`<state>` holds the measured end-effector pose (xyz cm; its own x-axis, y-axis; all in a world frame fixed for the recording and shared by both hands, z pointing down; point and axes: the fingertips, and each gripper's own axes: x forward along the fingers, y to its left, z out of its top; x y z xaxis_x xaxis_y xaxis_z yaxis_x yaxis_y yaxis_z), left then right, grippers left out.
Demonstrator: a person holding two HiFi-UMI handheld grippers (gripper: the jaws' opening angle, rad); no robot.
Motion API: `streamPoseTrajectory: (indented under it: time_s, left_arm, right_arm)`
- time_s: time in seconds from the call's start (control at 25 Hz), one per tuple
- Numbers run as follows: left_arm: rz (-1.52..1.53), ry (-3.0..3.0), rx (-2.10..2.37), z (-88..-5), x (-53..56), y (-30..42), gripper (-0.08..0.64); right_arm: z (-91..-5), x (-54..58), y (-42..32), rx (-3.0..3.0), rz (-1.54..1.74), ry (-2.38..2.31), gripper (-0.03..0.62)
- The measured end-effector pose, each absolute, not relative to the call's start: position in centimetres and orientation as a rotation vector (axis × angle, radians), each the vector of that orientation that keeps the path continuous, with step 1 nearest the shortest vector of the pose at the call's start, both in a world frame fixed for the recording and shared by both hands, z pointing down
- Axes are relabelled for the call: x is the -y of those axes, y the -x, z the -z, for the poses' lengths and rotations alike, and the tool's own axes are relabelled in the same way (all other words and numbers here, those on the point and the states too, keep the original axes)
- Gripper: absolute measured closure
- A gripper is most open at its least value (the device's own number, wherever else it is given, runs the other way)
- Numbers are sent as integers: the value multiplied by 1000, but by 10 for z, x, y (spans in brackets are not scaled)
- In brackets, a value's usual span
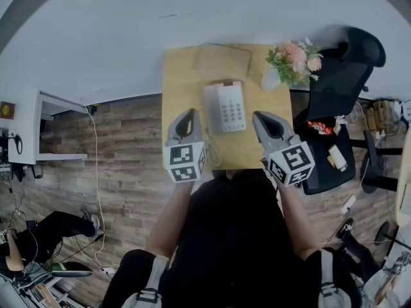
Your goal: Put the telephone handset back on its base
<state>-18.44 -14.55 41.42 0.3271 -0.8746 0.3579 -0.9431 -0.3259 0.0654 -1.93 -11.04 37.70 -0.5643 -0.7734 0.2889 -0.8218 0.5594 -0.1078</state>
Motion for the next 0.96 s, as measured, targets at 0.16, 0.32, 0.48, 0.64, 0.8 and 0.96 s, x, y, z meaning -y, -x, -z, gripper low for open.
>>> streamPoseTrajectory:
  time_s: [0.16,0.32,0.48,0.64,0.8,0.96]
  left_arm:
    - [-366,-2341,1633,-413,146,183,549]
    - [-365,-2349,1626,-412,145,184,549]
    - [-364,-2348,1620,-413,144,184,549]
    - [-368,-2344,1614,-416,143,184,549]
    - [-370,-2342,1608,-417,142,183,549]
    - [-373,-2343,1605,-419,142,179,549]
  right_arm:
    - [-377,110,18,2577,-332,-1351,591]
    - [-377,107,21,2575,-325,-1352,591]
    - [-377,104,22,2569,-321,-1352,591]
    - [-379,103,21,2559,-319,-1351,591]
    - [-379,100,20,2553,-312,-1353,591]
    - [-380,101,17,2551,-302,-1355,591]
